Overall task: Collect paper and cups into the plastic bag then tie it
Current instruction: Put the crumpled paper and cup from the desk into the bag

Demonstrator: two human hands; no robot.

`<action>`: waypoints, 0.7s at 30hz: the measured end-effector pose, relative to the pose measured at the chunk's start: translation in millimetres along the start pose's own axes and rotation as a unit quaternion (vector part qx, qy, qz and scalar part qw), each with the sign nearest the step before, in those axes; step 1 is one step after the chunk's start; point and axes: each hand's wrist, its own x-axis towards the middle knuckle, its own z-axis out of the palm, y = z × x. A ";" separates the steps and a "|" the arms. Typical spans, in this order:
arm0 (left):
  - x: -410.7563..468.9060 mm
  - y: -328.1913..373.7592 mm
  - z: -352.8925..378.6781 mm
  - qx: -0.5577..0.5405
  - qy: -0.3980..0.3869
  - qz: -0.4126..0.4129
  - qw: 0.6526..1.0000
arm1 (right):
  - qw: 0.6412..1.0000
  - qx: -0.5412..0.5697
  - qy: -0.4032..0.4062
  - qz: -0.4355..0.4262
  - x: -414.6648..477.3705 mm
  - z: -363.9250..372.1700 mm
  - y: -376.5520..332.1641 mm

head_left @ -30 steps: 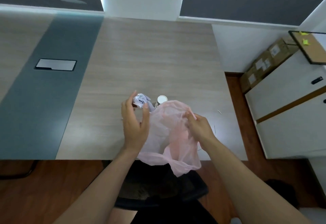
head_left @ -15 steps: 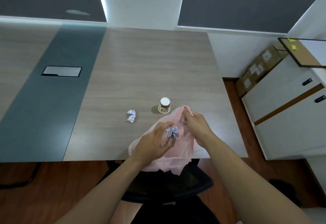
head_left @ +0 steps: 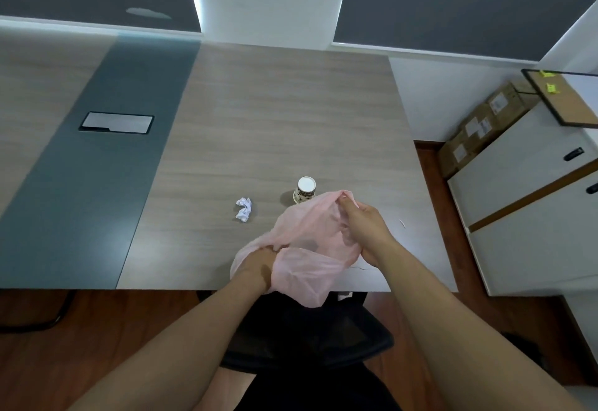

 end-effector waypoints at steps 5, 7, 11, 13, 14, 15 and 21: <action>5.7 -25.7 -3.3 0.084 -0.072 -0.123 0.986 | 0.998 -0.033 0.060 0.007 15.8 -19.9 0.5; 11.5 -35.7 -3.6 0.081 -0.072 -0.118 0.987 | 0.996 -0.062 0.065 0.002 24.0 -27.0 6.9; 10.7 -18.4 -28.7 -0.024 -0.093 -0.040 0.995 | 0.992 -0.092 0.083 0.000 41.9 -36.7 18.3; 8.9 -11.7 -47.6 -0.073 -0.126 0.023 0.989 | 0.990 -0.111 0.087 0.008 49.9 -43.4 21.9; 10.7 -12.4 -56.3 -0.094 -0.138 0.046 0.985 | 0.989 -0.120 0.086 0.015 53.1 -46.4 23.4; 13.2 -14.0 -67.1 -0.127 -0.143 0.058 0.980 | 0.989 -0.122 0.085 0.024 55.3 -48.3 23.9; 52.0 -33.4 -109.7 -0.419 -0.020 -0.053 0.906 | 0.992 -0.078 0.073 0.073 71.1 -53.9 23.6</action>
